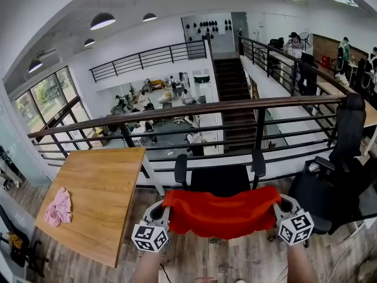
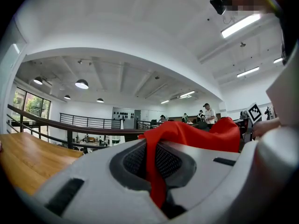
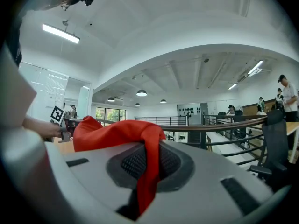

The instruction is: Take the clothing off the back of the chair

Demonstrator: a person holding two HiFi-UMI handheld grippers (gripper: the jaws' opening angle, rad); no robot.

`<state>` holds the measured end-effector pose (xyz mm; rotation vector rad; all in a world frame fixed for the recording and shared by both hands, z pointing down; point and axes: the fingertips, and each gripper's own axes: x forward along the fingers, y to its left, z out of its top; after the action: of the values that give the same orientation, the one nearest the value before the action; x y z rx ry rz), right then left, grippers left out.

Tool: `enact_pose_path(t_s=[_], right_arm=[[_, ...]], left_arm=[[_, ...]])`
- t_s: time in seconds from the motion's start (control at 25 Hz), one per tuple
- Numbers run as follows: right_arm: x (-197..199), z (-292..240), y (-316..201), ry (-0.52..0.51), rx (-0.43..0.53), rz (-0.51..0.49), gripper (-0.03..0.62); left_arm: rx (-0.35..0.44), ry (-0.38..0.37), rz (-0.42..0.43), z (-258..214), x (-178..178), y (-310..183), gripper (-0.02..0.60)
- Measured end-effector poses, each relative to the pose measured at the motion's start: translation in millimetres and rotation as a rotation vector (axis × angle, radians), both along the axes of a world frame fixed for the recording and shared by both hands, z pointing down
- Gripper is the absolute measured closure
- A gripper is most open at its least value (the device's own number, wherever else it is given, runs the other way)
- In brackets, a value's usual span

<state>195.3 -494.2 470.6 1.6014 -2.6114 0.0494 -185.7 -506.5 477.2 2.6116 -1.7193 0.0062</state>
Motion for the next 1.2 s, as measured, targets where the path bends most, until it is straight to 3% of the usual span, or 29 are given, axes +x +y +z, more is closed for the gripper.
enact_pose_path(t_s=[0.6, 1.2], right_arm=[[-7, -55, 42, -0.023, 0.12, -0.025, 0.569], [-25, -89, 114, -0.046, 0.202, -0.058, 0.569]], left_arm=[[0.146, 0.075, 0.023, -64, 6, 50, 0.557], [0.193, 0.098, 0.011, -93, 3, 121, 0.555]])
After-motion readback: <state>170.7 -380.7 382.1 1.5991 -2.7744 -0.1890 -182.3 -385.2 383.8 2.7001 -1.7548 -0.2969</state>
